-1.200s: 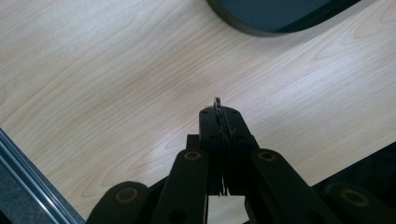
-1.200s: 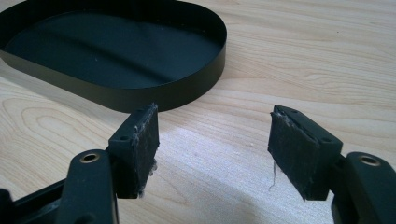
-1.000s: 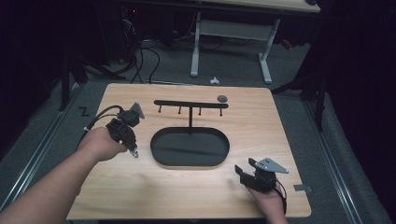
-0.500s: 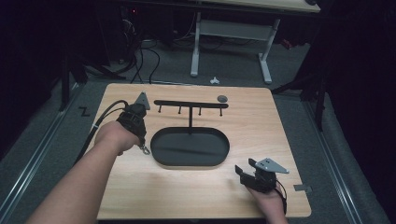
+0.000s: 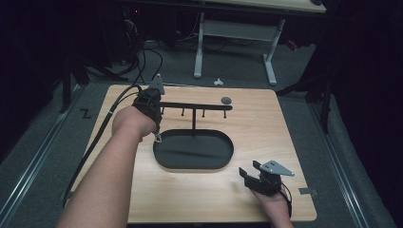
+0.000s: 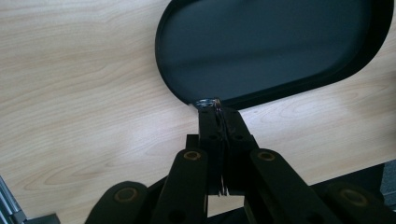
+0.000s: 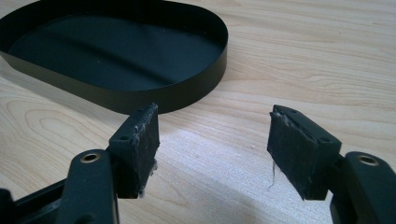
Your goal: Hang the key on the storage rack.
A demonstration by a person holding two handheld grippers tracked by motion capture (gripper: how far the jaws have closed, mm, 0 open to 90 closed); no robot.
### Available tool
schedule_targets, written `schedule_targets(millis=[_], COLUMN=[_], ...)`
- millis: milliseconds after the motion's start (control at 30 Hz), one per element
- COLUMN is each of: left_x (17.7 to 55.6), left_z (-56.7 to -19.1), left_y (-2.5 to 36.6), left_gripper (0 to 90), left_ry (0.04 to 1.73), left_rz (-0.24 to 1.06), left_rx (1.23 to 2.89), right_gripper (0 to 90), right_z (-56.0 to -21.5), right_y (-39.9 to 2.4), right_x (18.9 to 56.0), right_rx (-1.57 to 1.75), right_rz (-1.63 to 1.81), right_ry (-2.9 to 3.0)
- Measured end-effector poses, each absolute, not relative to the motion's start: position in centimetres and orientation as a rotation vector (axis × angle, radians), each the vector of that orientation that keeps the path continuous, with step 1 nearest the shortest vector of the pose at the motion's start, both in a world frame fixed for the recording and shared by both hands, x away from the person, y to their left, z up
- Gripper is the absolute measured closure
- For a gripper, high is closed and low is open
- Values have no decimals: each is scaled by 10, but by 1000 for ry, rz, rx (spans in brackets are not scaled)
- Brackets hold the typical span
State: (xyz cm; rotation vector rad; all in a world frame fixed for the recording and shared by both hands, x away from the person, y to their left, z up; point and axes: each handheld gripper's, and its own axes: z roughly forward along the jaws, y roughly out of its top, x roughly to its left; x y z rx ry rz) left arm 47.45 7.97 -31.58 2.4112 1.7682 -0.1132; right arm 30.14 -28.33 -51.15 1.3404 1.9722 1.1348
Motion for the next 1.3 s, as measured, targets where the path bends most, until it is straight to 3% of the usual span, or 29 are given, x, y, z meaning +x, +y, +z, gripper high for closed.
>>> schedule_targets(millis=[533,1300], left_x=[506,531], left_z=[-295,-302], left_y=[70,50], left_gripper=[883,883], left_ry=[1715,1661], left_rz=[-113,-70], left_rx=[2408,2462], right_gripper=[339,339], right_z=[-512,-515], right_y=[-285,-285], right_x=[302,304], right_rx=[1343,1348], right_rz=[1130,1126], right_ry=[1973,1982])
